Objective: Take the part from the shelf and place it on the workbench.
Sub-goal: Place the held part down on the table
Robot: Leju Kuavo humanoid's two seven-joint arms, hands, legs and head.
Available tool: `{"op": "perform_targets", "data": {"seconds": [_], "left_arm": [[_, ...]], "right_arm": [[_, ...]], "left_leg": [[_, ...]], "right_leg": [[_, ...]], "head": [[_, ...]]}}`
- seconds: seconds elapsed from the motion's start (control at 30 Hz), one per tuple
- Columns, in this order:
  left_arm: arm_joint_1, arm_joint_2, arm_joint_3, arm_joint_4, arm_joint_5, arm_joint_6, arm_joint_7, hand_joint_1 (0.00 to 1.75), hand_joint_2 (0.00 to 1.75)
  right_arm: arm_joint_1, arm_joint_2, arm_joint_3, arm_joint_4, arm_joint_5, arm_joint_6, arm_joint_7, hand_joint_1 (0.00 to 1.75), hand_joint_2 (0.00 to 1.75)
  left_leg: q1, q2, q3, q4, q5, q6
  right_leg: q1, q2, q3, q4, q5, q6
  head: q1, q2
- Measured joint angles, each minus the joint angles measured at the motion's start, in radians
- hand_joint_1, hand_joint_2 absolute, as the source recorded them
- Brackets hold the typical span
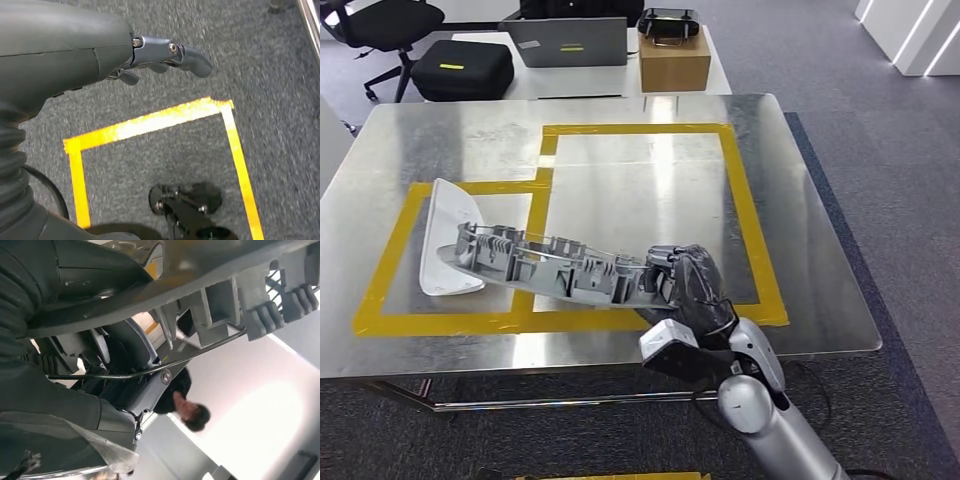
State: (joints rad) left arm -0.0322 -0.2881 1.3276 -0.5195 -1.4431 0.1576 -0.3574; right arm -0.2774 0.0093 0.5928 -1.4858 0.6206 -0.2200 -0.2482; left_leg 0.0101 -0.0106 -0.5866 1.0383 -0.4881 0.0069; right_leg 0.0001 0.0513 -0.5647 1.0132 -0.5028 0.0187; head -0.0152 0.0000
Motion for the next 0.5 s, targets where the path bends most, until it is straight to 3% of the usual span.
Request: {"op": "perform_targets", "data": {"seconds": [0.37,0.5], "left_arm": [[-0.015,0.060,-0.019,0.169,0.007,0.030,-0.016,0.00,1.75],[-0.017,0.070,-0.022,0.197,0.010,0.035,-0.021,0.00,1.75]], "right_arm": [[-0.263,0.002,-0.013,0.302,0.234,-0.182,0.196,1.75,1.75],[-0.321,0.000,-0.045,0.387,0.266,-0.206,0.225,1.75,1.75]], "left_leg": [[0.000,0.000,0.000,-0.001,0.002,-0.003],[0.000,0.000,-0.001,-0.002,0.002,-0.003]], "right_leg": [[0.000,0.000,-0.003,0.003,0.000,-0.001],[0.000,0.000,-0.004,0.003,0.000,-0.001]], "head": [[0.000,0.000],[0.000,0.000]]}}
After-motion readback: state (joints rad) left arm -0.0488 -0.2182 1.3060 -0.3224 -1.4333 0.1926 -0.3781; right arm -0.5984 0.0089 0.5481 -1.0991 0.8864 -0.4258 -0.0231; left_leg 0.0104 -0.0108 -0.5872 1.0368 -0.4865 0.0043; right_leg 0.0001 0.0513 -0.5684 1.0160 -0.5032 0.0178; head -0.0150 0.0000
